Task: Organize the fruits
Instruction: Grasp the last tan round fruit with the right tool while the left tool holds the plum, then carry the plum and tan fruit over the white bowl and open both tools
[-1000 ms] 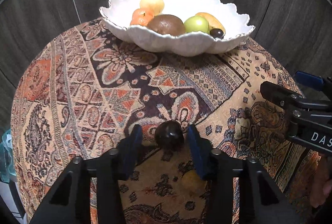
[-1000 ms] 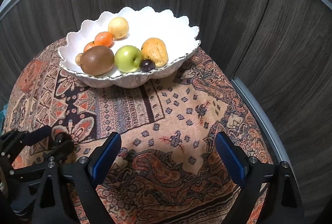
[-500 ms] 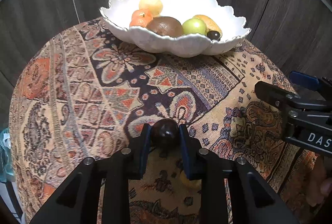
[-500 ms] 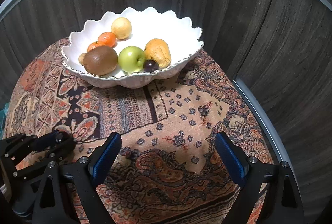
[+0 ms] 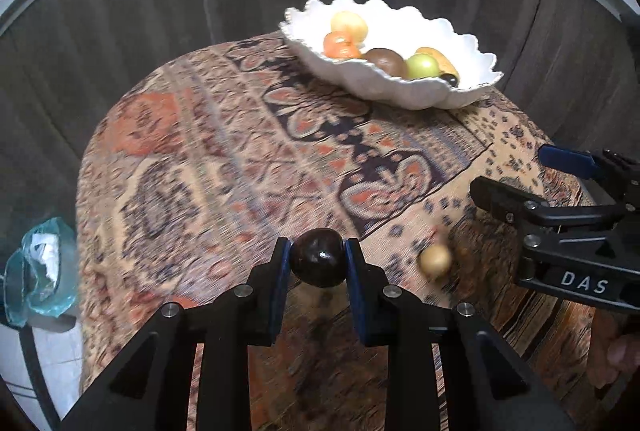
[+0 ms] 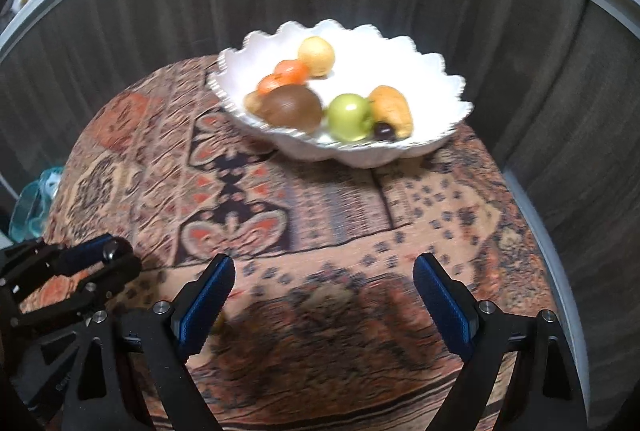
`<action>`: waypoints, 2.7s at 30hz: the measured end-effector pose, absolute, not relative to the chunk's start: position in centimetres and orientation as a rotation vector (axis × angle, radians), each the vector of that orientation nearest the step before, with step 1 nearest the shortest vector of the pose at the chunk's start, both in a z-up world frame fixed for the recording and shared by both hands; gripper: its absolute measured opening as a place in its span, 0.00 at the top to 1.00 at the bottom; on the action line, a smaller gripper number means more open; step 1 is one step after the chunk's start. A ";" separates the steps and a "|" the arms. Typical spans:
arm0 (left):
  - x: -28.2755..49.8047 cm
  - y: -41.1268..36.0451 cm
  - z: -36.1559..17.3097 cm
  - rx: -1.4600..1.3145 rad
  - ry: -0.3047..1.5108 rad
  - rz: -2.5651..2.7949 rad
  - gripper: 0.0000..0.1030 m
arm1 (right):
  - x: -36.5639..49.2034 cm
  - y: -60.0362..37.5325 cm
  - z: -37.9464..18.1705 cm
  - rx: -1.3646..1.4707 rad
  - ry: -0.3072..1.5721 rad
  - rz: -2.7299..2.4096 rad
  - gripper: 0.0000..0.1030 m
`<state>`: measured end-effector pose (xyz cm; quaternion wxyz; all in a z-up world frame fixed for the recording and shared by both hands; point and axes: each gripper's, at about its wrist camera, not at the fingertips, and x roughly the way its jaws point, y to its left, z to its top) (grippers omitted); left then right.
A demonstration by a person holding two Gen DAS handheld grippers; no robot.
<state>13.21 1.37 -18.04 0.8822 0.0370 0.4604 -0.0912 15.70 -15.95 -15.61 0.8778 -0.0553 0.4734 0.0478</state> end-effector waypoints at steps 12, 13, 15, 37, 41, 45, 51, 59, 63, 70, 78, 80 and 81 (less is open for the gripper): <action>10.9 5.2 -18.3 0.045 0.956 -0.132 0.74 | 14.1 -11.5 -18.3 -0.156 1.067 0.205 0.34; 10.8 5.4 -18.3 0.041 0.955 -0.130 0.74 | 14.1 -11.3 -18.5 -0.157 1.076 0.212 0.40; 10.7 5.5 -18.3 0.036 0.955 -0.128 0.74 | 13.9 -11.0 -19.1 -0.156 1.098 0.231 0.50; 11.4 4.3 -17.3 0.032 0.946 -0.147 0.74 | 13.8 -11.5 -18.0 -0.149 1.066 0.265 0.77; 12.1 3.6 -16.6 0.037 0.935 -0.162 0.74 | 14.4 -12.3 -16.9 -0.140 1.041 0.247 0.77; 13.3 2.5 -15.5 0.044 0.917 -0.184 0.74 | 15.2 -13.3 -16.0 -0.125 1.022 0.228 0.77; 15.7 0.8 -13.6 0.057 0.880 -0.218 0.74 | 16.8 -15.3 -14.3 -0.106 0.988 0.189 0.77; 19.5 -1.8 -11.2 0.055 0.841 -0.269 0.74 | 19.9 -18.1 -11.4 -0.093 0.923 0.140 0.77; 21.5 -2.9 -10.4 0.063 0.823 -0.282 0.74 | 21.8 -19.1 -9.9 -0.094 0.891 0.118 0.77; 26.2 -4.8 -9.4 0.076 0.797 -0.314 0.74 | 25.6 -20.8 -8.4 -0.094 0.853 0.084 0.77; 31.3 -7.1 -9.7 0.079 0.791 -0.356 0.74 | 30.6 -23.1 -8.9 -0.074 0.863 0.061 0.77; 32.6 -7.8 -9.9 0.083 0.789 -0.368 0.74 | 31.7 -23.5 -9.2 -0.077 0.866 0.054 0.77; 33.3 -8.1 -10.1 0.084 0.789 -0.373 0.74 | 32.3 -23.7 -9.5 -0.076 0.869 0.052 0.77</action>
